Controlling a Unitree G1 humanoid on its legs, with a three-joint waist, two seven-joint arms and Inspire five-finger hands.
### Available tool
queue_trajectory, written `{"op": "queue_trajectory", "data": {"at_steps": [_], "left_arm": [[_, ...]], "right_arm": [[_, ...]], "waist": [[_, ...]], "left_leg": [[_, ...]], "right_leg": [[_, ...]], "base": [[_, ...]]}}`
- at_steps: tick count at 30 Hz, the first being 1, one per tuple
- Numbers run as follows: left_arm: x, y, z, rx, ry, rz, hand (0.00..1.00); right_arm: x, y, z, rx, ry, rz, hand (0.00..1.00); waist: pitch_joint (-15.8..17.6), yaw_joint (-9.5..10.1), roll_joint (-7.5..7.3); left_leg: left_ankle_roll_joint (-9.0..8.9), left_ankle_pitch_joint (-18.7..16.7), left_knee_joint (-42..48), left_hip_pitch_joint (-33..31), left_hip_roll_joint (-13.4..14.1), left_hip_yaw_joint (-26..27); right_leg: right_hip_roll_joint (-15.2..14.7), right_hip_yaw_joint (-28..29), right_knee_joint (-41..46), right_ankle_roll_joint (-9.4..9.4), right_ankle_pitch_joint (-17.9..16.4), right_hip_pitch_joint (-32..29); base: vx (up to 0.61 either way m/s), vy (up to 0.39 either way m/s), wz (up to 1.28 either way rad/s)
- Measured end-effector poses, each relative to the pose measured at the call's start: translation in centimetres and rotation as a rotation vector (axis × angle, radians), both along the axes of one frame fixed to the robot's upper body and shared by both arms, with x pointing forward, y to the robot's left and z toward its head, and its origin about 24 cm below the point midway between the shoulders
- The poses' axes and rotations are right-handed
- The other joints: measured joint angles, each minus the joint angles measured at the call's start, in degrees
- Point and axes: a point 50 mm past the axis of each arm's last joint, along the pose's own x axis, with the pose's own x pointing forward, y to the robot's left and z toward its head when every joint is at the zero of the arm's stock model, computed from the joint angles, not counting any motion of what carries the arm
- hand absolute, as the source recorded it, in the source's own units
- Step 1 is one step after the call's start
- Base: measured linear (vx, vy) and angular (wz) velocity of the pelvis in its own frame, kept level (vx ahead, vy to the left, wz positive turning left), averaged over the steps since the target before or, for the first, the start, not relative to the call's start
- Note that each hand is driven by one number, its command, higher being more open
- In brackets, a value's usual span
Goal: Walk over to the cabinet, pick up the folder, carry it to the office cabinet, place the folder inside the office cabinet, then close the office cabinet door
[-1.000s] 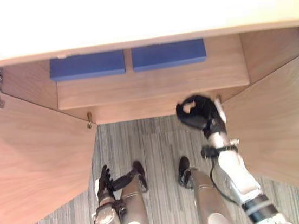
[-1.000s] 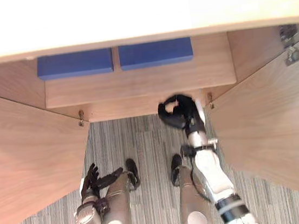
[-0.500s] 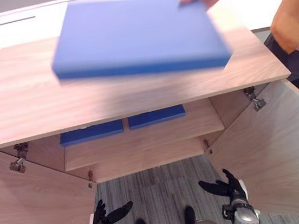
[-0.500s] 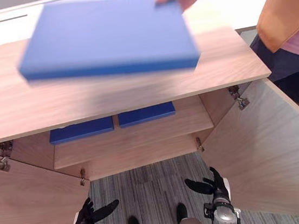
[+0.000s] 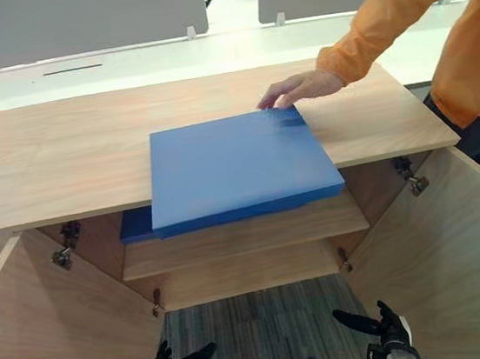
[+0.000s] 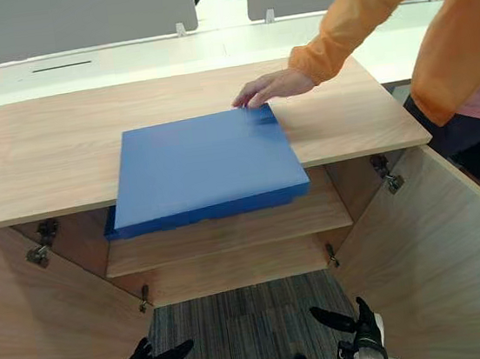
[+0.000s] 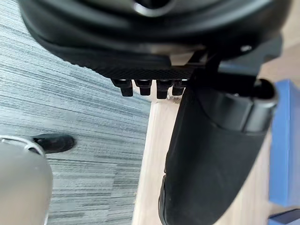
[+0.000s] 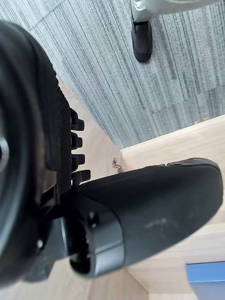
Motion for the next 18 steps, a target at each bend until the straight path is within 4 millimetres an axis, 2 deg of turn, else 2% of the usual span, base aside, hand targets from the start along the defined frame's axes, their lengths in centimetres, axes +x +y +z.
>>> {"op": "queue_trajectory", "data": {"at_steps": [3,11,13,14,16,18], "left_arm": [[0.7,0.4,2.0,0.036,-0.117,-0.005,1.0],[4.1,0.5,10.3,0.135,-0.535,-0.036,1.0],[5.1,0.6,13.4,0.184,-0.675,-0.056,1.0],[5.4,0.6,14.2,0.197,-0.712,-0.061,1.0],[6.1,0.4,18.1,0.264,-0.88,-0.095,1.0],[6.4,0.3,20.3,0.301,-0.982,-0.129,1.0]], "right_arm": [[-0.2,0.1,-0.1,0.003,0.007,-0.001,1.0],[-0.3,-0.1,-0.1,0.002,0.007,-0.018,1.0],[-0.7,-0.2,-0.2,0.002,0.017,-0.021,1.0],[-0.8,-0.2,-0.2,0.002,0.019,-0.021,1.0],[-1.1,-0.2,-0.3,0.003,0.028,-0.017,1.0],[-1.4,-0.2,-0.4,0.005,0.039,-0.01,1.0]], "waist": [[-0.01,0.19,0.03],[0.08,2.02,0.52],[0.1,2.03,0.57],[0.13,2.05,0.63],[0.09,2.0,0.83],[0.02,1.92,1.02]], "left_leg": [[0.33,0.31,-0.03,0.3,-0.6,-1.68],[0.45,0.33,-0.03,1.29,-1.72,-4.3],[0.49,0.34,-0.03,2.1,-1.77,-5.09],[0.45,0.31,0.0,2.34,-1.71,-5.12],[-0.02,-0.1,0.01,2.74,-1.49,-5.12],[-0.09,-0.15,0.08,2.79,-1.33,-5.07]], "right_leg": [[-0.66,-1.41,-0.01,0.3,-0.21,1.17],[-1.68,-3.86,-0.47,0.13,-0.81,3.97],[-1.68,-4.66,-0.8,-0.03,-0.99,5.27],[-1.65,-4.66,-0.8,-0.01,-1.03,5.58],[-1.45,-4.6,-0.67,0.21,-1.05,6.16],[-1.28,-4.51,-0.64,0.36,-0.96,6.17]], "base": [[-0.07,0.011,0.28],[-0.03,0.017,0.18],[0.01,-0.01,0.16],[0.01,-0.016,0.07],[0.0,0.0,0.0],[0.0,0.0,0.0]]}}
